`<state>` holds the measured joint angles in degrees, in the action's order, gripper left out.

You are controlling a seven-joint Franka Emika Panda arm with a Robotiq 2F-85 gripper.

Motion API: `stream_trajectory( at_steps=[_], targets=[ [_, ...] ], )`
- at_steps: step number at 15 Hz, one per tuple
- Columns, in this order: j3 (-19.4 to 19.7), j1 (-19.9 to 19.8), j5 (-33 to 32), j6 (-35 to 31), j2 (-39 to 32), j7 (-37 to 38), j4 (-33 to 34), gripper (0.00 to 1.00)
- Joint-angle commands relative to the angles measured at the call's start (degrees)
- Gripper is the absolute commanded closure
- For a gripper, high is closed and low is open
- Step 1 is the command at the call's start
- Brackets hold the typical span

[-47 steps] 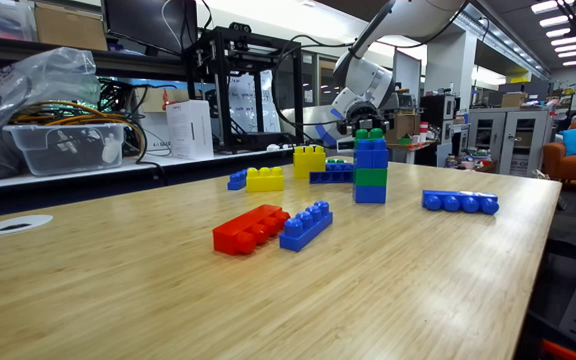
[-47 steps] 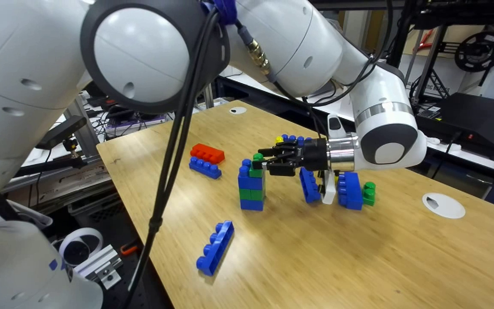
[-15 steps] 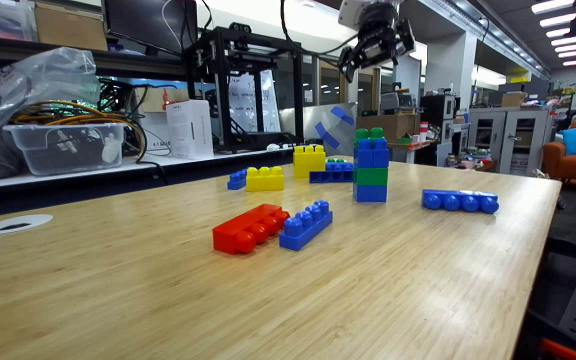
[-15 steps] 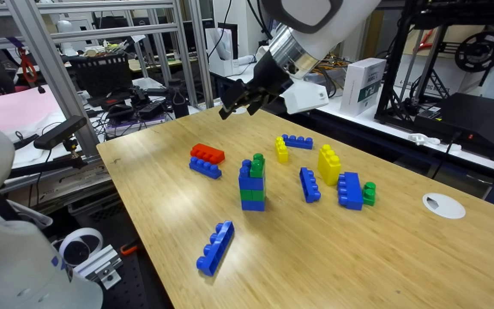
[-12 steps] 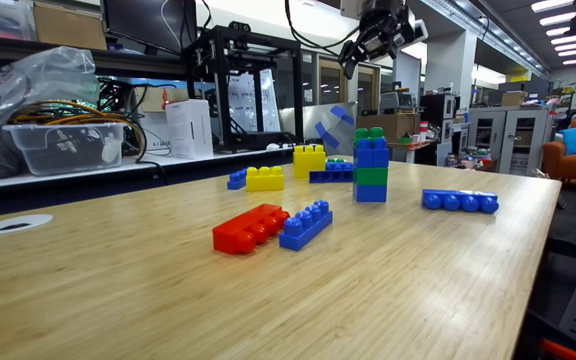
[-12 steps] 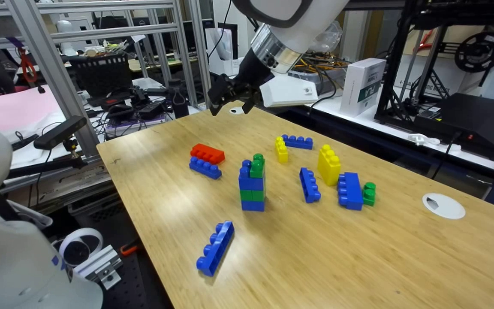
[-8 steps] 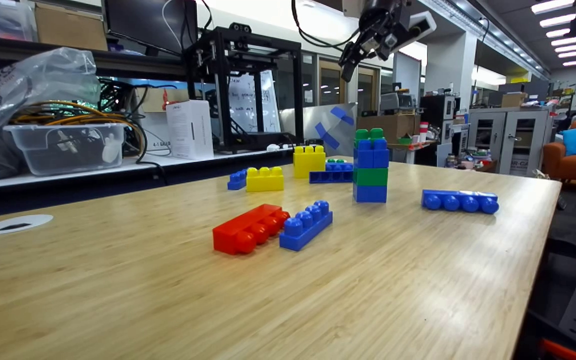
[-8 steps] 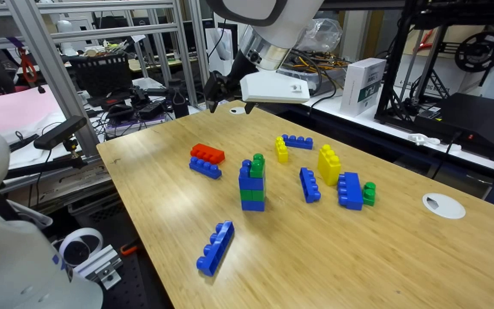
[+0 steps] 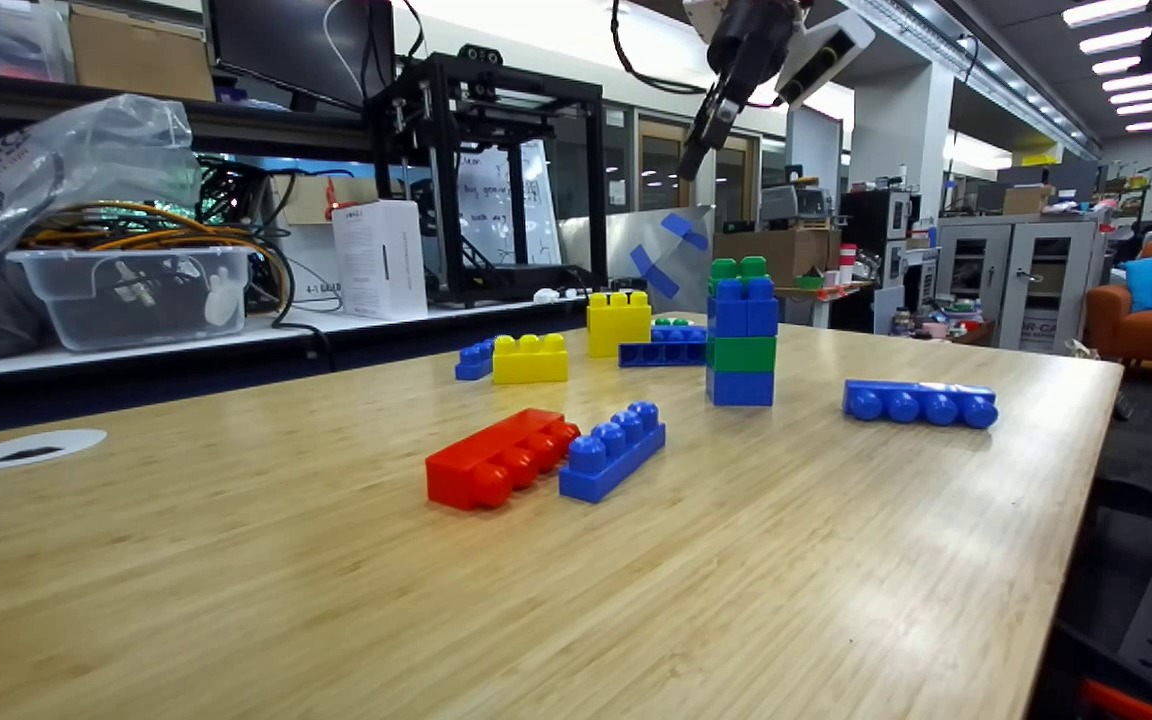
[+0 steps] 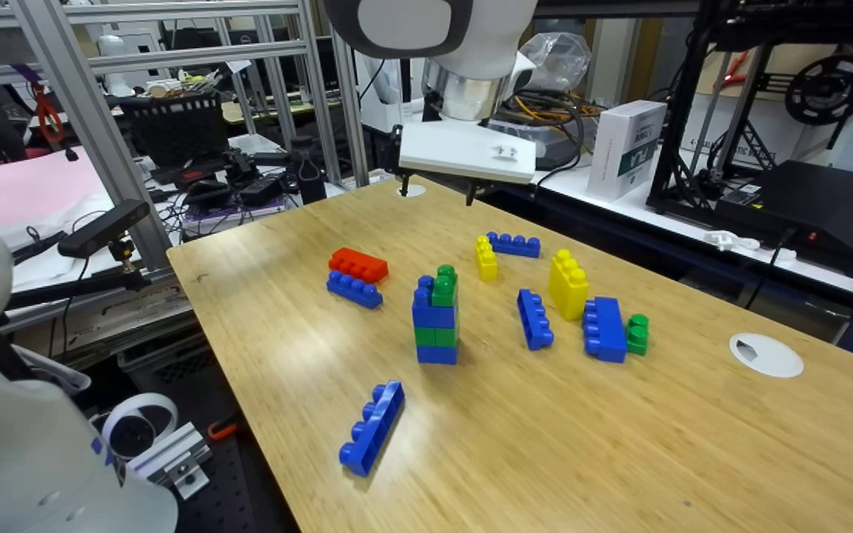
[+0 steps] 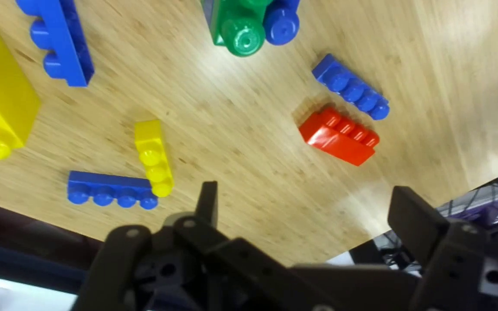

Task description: Move the stack of blocks to the right then place a green block on the top

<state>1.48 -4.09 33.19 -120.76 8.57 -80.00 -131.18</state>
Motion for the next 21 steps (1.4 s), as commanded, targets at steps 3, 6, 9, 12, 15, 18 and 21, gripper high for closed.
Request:
stream_trajectory(
  at_steps=[3, 6, 9, 12, 15, 18, 21],
  targets=[
    [-0.1, 2.0, -4.2, -14.4, 0.5, 17.0, -4.2, 0.26],
    [-0.5, 2.5, -10.1, -21.0, 0.3, 28.8, -6.2, 0.48],
    [-1.1, 1.8, -20.5, -25.2, -0.1, 43.2, -7.9, 0.69],
    [-4.7, -3.1, -32.6, -24.7, -0.2, 58.0, -9.0, 0.90],
    [-7.2, -6.2, -44.2, -19.0, 0.6, 72.9, -8.3, 1.00],
    [-4.8, -1.2, -47.4, -13.4, 0.8, 80.4, -6.8, 1.00],
    [-4.4, 1.7, -44.1, -9.1, 0.4, 80.2, -5.0, 1.00]
  ],
)
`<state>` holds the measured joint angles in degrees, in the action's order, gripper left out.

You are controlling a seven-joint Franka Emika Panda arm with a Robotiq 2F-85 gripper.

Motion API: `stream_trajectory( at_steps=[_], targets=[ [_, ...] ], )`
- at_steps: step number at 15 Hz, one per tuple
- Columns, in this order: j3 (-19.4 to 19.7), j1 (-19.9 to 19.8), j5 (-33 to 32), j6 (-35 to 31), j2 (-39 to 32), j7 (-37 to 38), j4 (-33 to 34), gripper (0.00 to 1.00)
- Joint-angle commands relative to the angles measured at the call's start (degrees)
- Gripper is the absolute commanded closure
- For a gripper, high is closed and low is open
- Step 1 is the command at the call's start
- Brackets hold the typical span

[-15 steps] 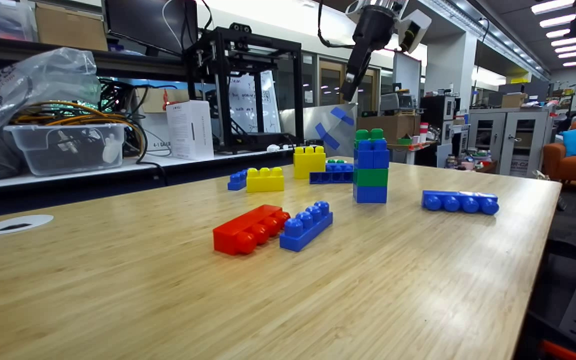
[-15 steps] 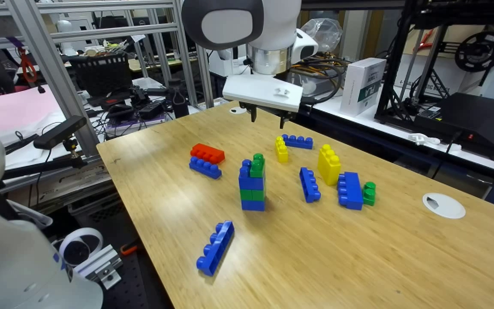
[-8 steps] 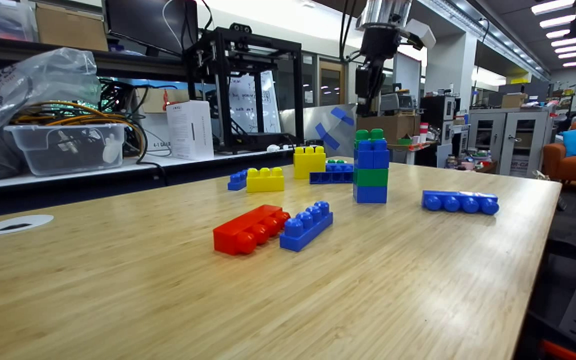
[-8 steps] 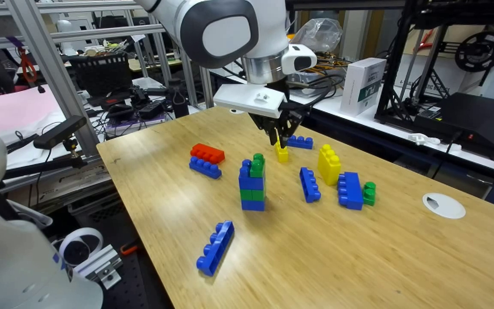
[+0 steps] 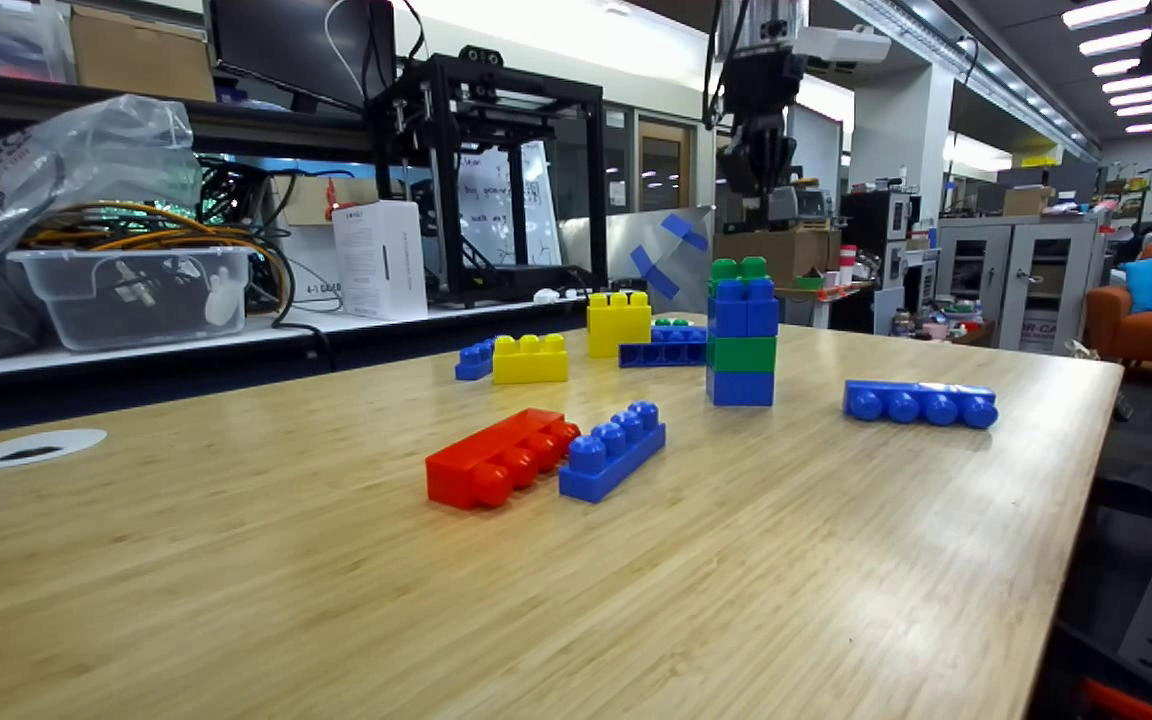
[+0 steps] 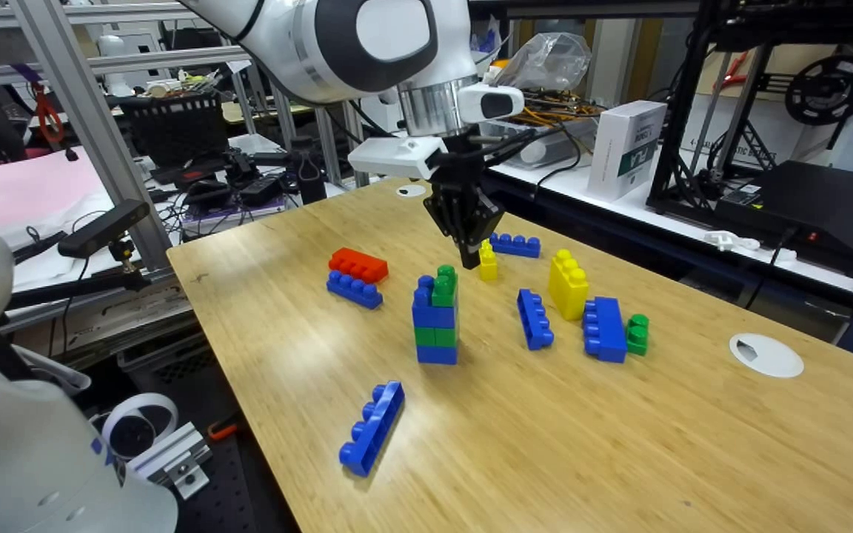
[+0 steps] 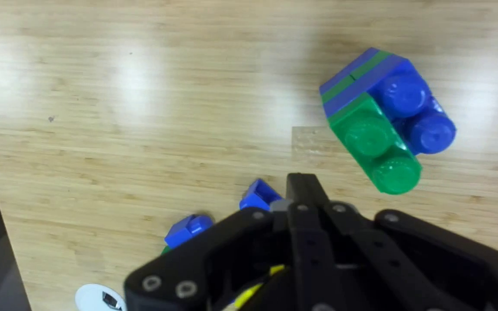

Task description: Move the stack of blocks to the right then place a green block on the top

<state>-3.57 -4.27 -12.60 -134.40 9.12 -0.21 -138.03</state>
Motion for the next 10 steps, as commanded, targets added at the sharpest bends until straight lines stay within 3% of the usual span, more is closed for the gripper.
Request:
stream_trajectory(
  at_steps=[1, 10],
  targets=[
    [0.8, 2.4, 2.2, 5.3, -0.2, 0.1, 2.2, 1.00],
    [2.7, 3.3, 7.6, 7.6, -2.3, -2.6, 4.0, 1.00]
  ],
)
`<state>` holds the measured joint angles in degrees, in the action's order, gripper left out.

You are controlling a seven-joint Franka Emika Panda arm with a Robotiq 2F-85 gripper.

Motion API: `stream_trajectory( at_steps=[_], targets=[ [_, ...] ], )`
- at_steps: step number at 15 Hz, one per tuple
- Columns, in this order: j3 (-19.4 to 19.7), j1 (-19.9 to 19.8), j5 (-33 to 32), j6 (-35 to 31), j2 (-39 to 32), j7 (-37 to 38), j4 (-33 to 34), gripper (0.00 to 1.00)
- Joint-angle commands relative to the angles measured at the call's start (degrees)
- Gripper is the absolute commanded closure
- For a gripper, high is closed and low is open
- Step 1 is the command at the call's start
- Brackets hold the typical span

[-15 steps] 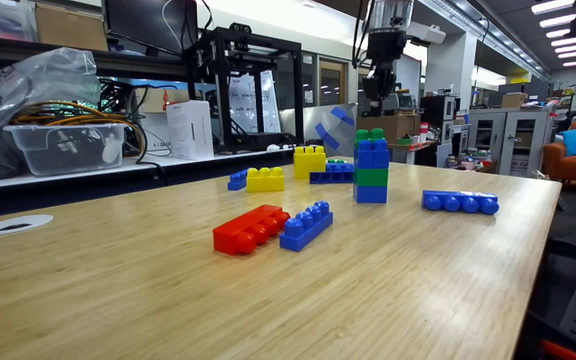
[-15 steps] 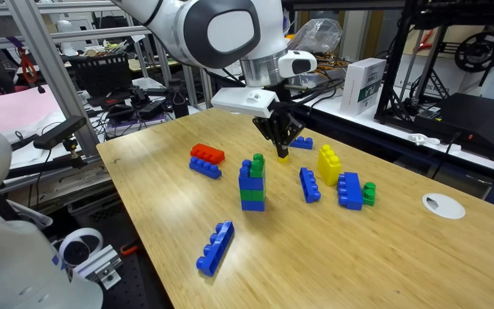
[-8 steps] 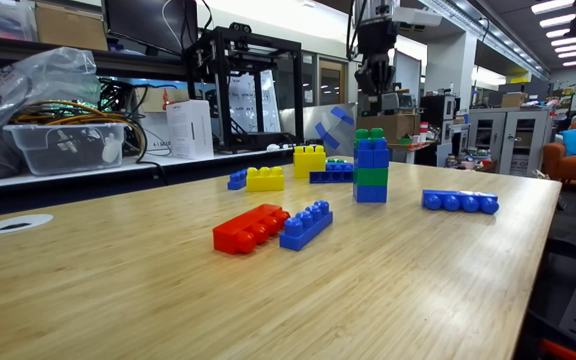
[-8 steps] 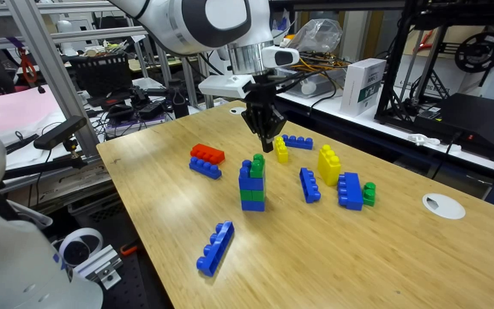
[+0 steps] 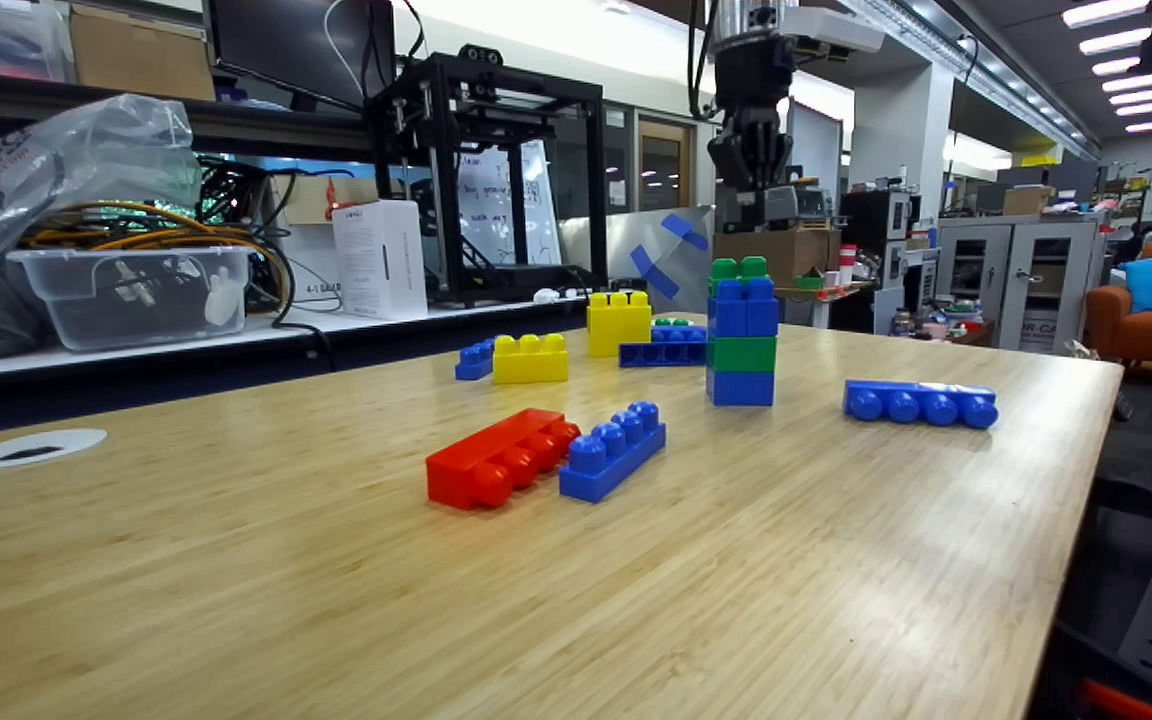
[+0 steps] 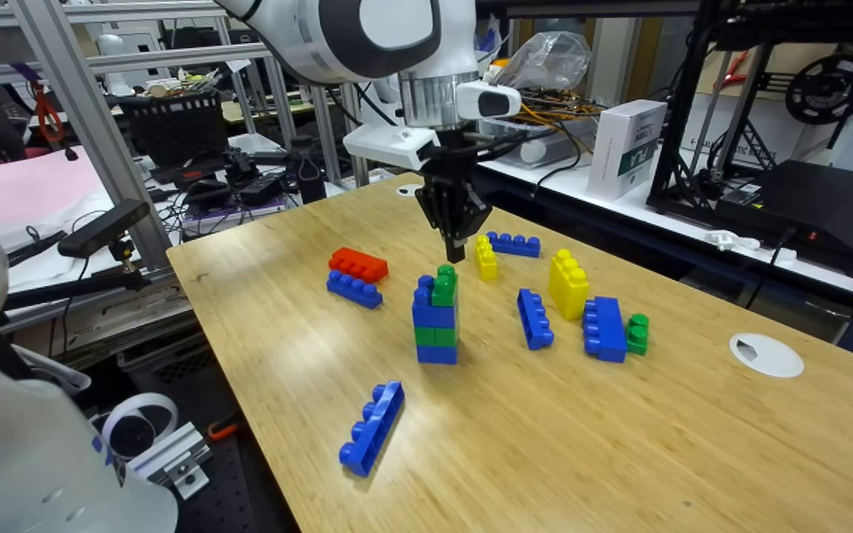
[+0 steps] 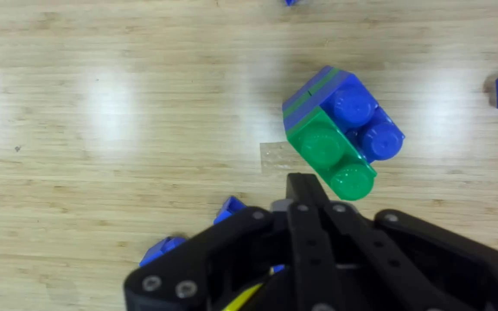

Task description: Move the stack of blocks to the right then place a green block on the top

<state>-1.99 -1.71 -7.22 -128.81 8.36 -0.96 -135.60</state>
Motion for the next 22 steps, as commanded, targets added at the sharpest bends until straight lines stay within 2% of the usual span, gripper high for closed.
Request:
stream_trajectory(
  at_steps=[1, 8, 22],
  targets=[
    [1.3, 0.7, 2.9, 2.1, -1.8, -2.4, 1.6, 1.00],
    [1.4, 1.0, 5.7, 2.8, -4.0, -4.0, 1.9, 1.00],
    [1.5, 1.1, 5.5, 2.2, -5.7, -5.0, 1.3, 1.00]
  ],
)
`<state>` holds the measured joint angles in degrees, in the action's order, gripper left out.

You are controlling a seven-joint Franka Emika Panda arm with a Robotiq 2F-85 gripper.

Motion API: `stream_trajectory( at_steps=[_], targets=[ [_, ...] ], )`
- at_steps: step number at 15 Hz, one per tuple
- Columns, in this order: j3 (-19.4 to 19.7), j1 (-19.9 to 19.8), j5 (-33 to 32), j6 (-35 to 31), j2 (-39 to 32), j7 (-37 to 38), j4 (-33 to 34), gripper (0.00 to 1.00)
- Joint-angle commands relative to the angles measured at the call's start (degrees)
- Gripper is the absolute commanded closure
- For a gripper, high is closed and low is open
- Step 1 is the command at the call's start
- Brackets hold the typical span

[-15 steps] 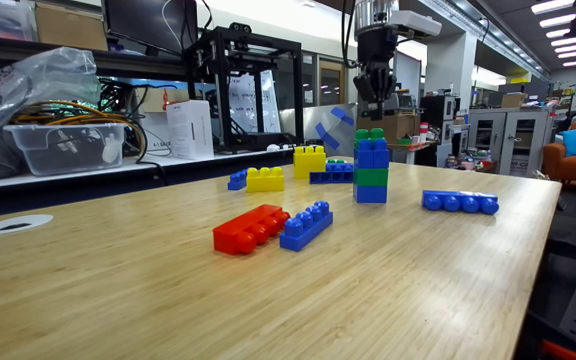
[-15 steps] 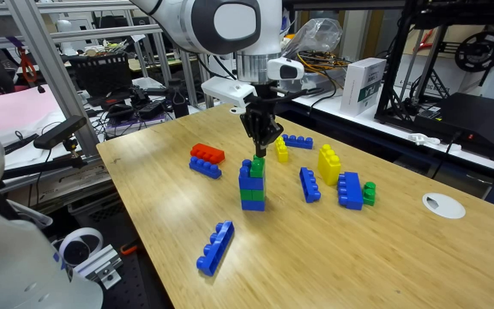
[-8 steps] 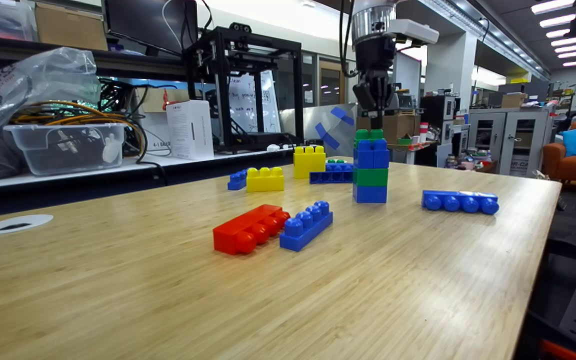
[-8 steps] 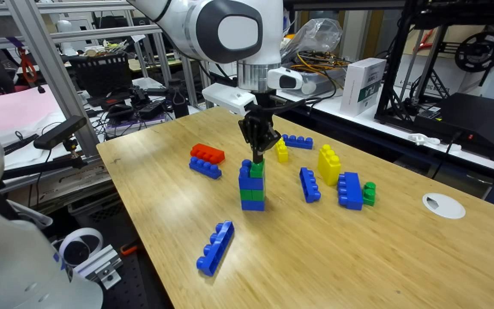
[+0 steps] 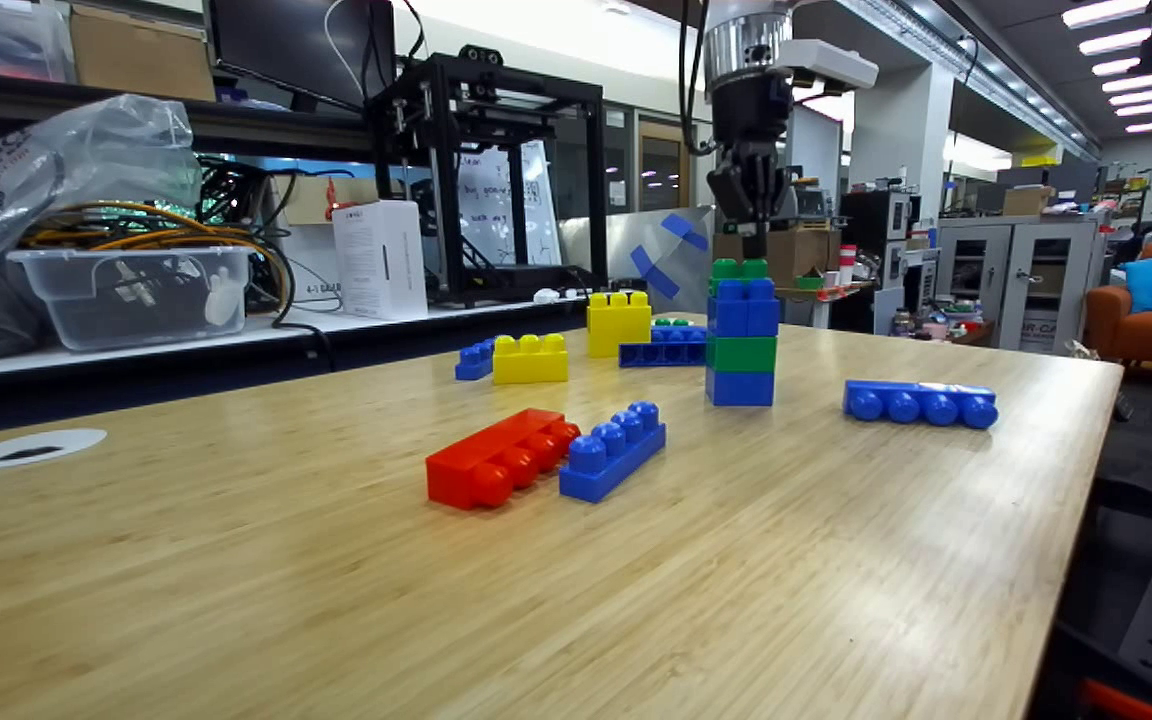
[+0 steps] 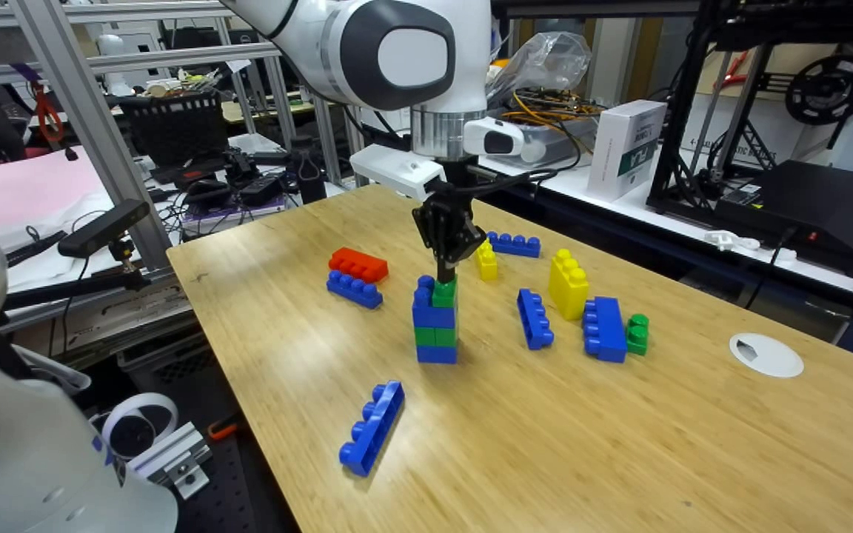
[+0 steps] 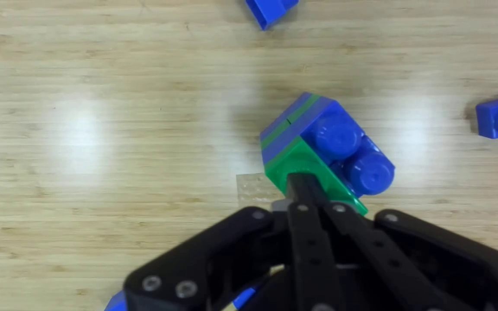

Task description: Move the stack of blocks to the right then place a green block on the top

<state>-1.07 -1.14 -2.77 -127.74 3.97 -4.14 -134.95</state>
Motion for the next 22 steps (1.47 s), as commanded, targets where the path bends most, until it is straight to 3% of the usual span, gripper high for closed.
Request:
stream_trajectory(
  at_steps=[1, 11, 22],
  targets=[
    [0.5, 0.5, 0.9, 1.0, -1.5, -1.9, 0.7, 1.00],
    [0.3, 1.1, 0.1, 0.6, -1.9, -2.4, 0.6, 1.00],
    [0.6, 1.8, 0.8, 1.6, 6.8, -7.3, -0.8, 1.00]
  ],
)
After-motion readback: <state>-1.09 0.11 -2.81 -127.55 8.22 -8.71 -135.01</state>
